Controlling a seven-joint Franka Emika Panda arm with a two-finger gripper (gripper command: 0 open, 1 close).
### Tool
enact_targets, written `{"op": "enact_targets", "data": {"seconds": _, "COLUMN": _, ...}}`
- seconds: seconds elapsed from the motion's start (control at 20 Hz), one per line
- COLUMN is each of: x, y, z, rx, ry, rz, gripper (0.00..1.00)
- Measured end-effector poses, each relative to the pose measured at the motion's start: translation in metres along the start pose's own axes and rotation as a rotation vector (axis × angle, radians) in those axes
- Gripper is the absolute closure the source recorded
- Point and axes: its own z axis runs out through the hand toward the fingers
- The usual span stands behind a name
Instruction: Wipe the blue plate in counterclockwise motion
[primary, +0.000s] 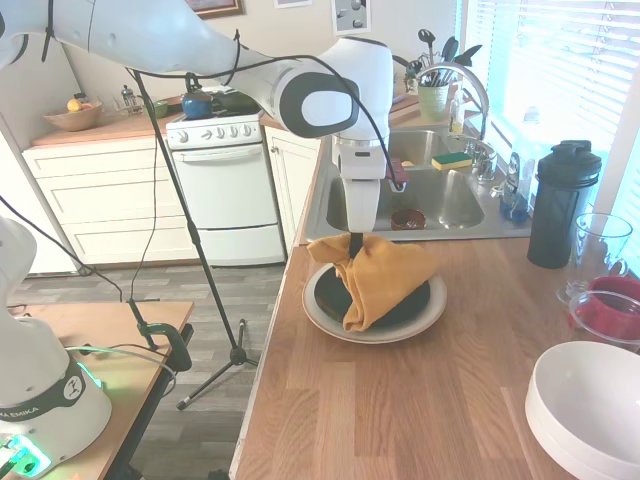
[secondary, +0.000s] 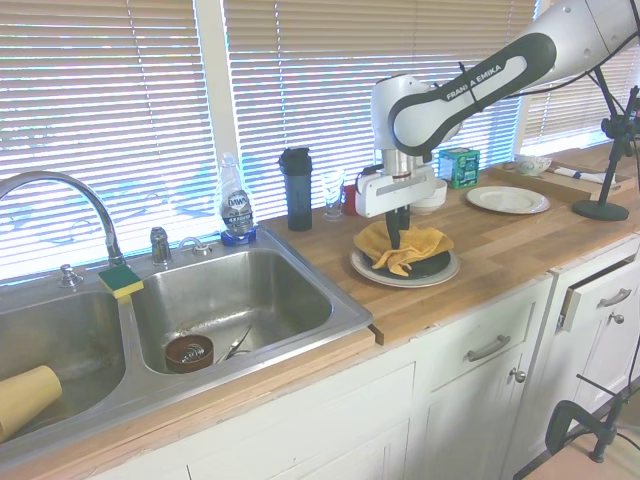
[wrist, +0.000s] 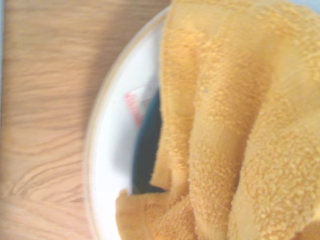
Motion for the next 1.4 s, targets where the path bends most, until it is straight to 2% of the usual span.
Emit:
{"op": "enact_targets", "data": {"seconds": 0.2, "x": -0.024, "y": 0.015, "z": 0.013, "rx": 0.022, "ry": 0.045, "rz": -0.025, "gripper": 1.00}}
{"op": "enact_targets", "data": {"seconds": 0.55, "x": -0.038, "y": 0.080, "z": 0.029, "rx": 0.063, "ry": 0.080, "rz": -0.008, "gripper": 1.00}}
{"op": "enact_targets", "data": {"seconds": 0.75, "x": -0.016, "y": 0.100, "z": 0.034, "rx": 0.072, "ry": 0.049, "rz": 0.014, "gripper": 1.00}}
{"op": "enact_targets", "data": {"seconds": 1.0, "x": 0.034, "y": 0.119, "z": 0.040, "rx": 0.082, "ry": -0.001, "rz": 0.061, "gripper": 1.00}}
{"op": "enact_targets", "data": {"seconds": 1.4, "x": 0.066, "y": 0.085, "z": 0.036, "rx": 0.051, "ry": -0.048, "rz": 0.070, "gripper": 1.00}}
